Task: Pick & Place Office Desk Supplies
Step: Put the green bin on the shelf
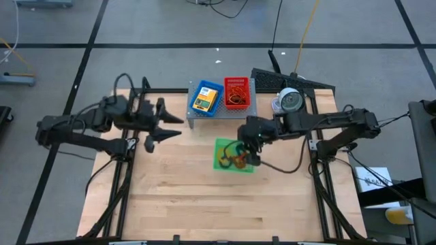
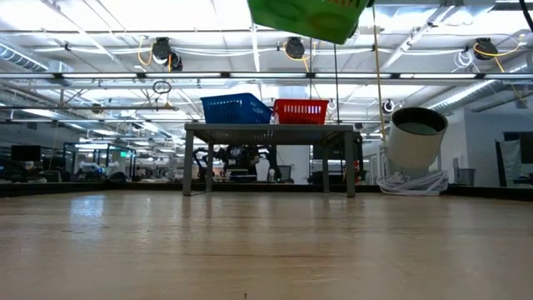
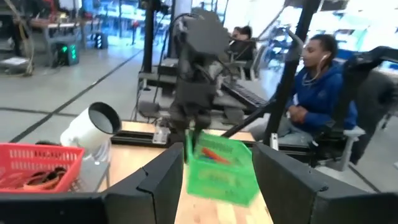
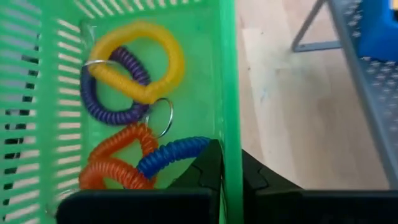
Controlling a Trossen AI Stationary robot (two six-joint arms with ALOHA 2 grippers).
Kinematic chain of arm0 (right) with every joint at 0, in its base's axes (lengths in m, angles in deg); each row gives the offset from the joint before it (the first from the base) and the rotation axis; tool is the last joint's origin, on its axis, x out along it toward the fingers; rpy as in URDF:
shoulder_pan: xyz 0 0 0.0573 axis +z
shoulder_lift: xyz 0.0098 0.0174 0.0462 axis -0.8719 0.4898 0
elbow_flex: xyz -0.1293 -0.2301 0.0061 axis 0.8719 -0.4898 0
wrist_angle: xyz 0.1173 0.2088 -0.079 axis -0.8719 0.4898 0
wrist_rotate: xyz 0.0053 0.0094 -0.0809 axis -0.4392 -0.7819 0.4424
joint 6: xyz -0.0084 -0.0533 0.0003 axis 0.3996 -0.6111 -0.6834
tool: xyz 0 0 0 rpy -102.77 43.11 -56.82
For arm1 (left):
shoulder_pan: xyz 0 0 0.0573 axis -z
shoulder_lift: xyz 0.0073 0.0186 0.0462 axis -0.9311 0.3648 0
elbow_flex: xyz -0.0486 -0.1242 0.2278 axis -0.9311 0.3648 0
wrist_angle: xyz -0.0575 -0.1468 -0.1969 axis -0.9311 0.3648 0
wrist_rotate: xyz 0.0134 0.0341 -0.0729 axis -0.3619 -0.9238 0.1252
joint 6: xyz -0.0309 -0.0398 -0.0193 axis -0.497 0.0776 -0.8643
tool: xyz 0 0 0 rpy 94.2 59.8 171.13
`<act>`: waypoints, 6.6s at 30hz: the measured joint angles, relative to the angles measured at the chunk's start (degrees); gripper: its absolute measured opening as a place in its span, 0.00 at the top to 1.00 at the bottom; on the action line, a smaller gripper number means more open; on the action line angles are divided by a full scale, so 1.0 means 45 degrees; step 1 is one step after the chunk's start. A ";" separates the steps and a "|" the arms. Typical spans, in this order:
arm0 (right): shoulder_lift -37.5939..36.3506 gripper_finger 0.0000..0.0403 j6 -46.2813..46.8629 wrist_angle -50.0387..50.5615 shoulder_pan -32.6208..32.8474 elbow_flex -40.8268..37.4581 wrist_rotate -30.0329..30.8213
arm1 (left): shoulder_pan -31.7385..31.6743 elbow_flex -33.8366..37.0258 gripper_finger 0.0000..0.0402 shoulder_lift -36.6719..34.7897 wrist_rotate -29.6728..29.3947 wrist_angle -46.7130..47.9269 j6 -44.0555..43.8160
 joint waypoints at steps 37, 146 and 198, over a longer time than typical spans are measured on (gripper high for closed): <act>-0.0561 1.00 0.2139 0.3043 -0.1618 0.0340 0.1282 | 0.0180 1.1516 0.50 -0.7538 0.0212 -0.5792 -0.0806; 0.0622 1.00 0.9998 0.2439 -0.8908 -0.0807 0.1896 | 0.0180 1.1507 0.50 -0.7527 0.0204 -0.5784 -0.0792; 0.0865 1.00 1.0663 0.0436 -0.8200 -0.0806 0.1597 | 0.0183 1.1507 0.50 -0.7523 0.0207 -0.5787 -0.0792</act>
